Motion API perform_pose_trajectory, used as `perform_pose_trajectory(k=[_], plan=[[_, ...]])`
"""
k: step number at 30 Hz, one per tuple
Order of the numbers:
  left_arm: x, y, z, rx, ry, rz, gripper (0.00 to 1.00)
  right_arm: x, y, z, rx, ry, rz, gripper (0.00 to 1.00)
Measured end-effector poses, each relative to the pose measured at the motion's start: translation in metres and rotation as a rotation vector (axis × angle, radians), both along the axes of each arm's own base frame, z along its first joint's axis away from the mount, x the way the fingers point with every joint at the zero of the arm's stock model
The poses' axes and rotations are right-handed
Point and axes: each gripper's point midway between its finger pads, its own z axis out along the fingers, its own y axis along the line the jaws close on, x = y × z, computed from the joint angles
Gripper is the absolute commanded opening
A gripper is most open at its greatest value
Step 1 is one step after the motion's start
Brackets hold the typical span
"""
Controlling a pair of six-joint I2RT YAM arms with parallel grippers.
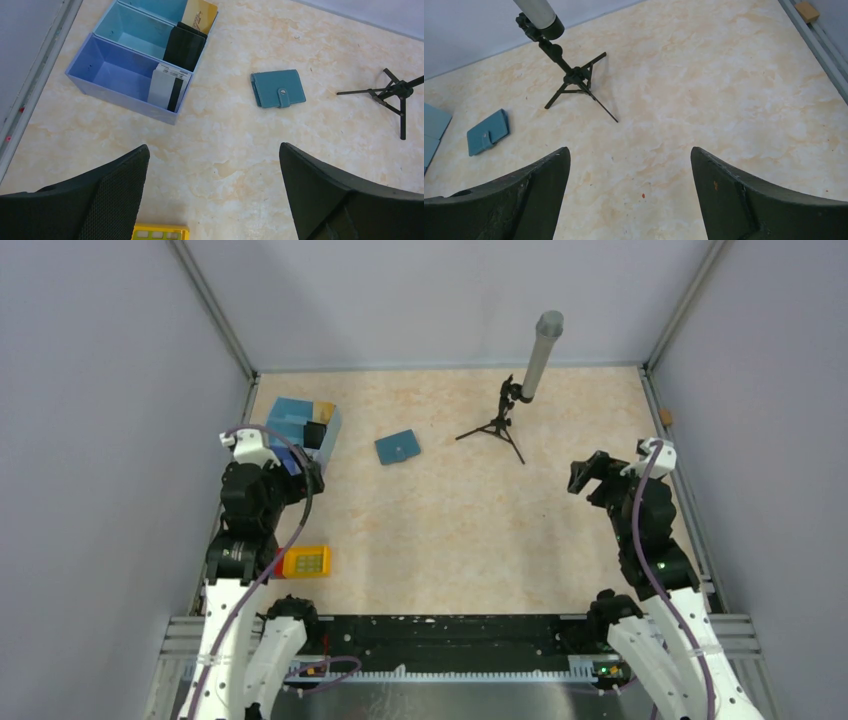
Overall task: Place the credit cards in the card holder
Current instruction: Pick up the card holder from the center of the board.
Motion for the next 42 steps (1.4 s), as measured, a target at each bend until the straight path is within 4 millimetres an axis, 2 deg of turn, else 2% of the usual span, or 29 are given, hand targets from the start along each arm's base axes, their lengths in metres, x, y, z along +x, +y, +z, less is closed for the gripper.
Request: perform_pose_trajectory(k=[8, 11, 15, 20, 23, 27, 32, 37, 42], plan=[[0.009, -0.003, -0.019, -0.025, 0.076, -0.001, 0.99, 0.002, 0.002, 0.001, 0.006, -0.014, 0.011, 0.89], [0.017, -0.013, -0.033, -0.083, 0.133, -0.022, 0.99, 0.002, 0.005, 0.000, 0.014, -0.015, 0.023, 0.89], [0.035, -0.045, -0.053, -0.171, 0.204, -0.097, 0.99, 0.003, 0.011, -0.006, 0.030, -0.012, 0.050, 0.88], [0.061, -0.112, -0.089, -0.213, 0.311, -0.228, 0.98, 0.002, 0.021, -0.020, 0.064, 0.017, 0.096, 0.87], [0.087, -0.127, -0.113, -0.244, 0.379, -0.211, 0.93, 0.000, 0.033, -0.024, 0.097, 0.022, 0.151, 0.86], [0.121, -0.135, -0.147, -0.300, 0.444, -0.155, 0.80, -0.002, 0.048, -0.026, 0.140, 0.024, 0.228, 0.86], [0.149, -0.138, -0.179, -0.367, 0.486, -0.099, 0.68, -0.006, 0.060, -0.027, 0.170, 0.026, 0.291, 0.85], [0.167, -0.134, -0.193, -0.419, 0.482, -0.064, 0.60, -0.008, 0.065, -0.035, 0.179, 0.039, 0.317, 0.85], [0.175, -0.125, -0.206, -0.442, 0.491, -0.038, 0.51, -0.009, 0.066, -0.040, 0.181, 0.048, 0.323, 0.85]])
